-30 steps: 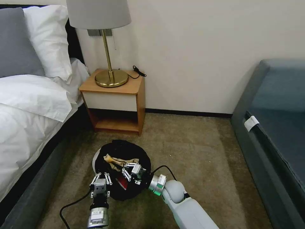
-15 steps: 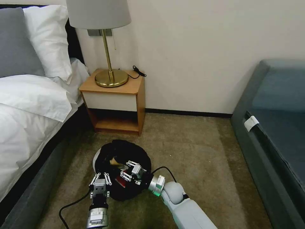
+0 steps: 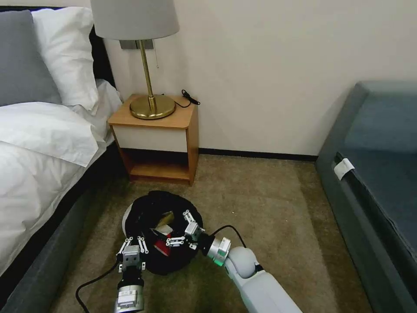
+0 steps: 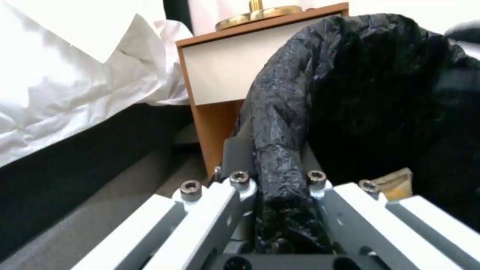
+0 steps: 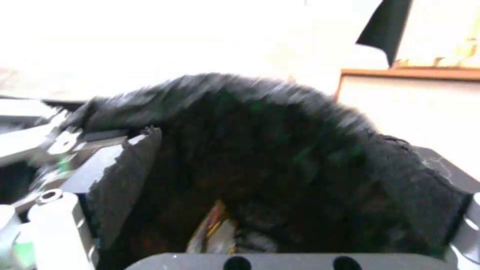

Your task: Pick up the trash bin, then pick up the garbage on the floor and place it into the trash bin.

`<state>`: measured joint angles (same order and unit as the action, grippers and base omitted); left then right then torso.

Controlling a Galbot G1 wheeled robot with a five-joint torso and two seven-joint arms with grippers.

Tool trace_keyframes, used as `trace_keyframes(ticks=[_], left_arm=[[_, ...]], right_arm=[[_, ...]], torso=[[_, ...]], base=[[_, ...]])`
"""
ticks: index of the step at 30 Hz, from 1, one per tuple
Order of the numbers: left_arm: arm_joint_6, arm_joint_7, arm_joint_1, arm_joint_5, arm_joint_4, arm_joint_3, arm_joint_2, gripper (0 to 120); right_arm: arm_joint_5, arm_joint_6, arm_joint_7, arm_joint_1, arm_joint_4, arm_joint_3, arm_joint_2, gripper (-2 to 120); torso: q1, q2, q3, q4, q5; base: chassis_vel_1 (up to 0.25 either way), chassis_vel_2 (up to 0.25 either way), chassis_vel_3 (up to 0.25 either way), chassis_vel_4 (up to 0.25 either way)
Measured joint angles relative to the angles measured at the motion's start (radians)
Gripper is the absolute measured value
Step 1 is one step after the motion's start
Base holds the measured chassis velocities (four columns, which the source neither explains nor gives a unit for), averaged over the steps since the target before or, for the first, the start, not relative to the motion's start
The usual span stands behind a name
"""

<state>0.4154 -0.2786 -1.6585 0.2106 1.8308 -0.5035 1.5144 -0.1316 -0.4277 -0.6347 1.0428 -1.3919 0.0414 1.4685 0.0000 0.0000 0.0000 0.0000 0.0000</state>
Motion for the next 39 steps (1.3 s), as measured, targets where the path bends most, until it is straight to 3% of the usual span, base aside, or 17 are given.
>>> trace_keyframes(ticks=[24,39], left_arm=[[0.012,-0.021,-0.064,0.022,0.068,0.014,0.002,4],[0.032,-0.054,-0.116,0.008,0.104,0.010,0.010,4]], right_arm=[[-0.073,0.036,0.055,0.045,-0.047,0.247,-0.059,100],[-0.073,-0.044,0.108,0.082,0.076,0.463,-0.057,100]], torso=[[0.000,0.000,0.000,0.0001,0.0002],[0.000,0.000,0.000,0.0000,0.0001]], base=[[0.000,0.000,0.000,0.000],[0.000,0.000,0.000,0.000]])
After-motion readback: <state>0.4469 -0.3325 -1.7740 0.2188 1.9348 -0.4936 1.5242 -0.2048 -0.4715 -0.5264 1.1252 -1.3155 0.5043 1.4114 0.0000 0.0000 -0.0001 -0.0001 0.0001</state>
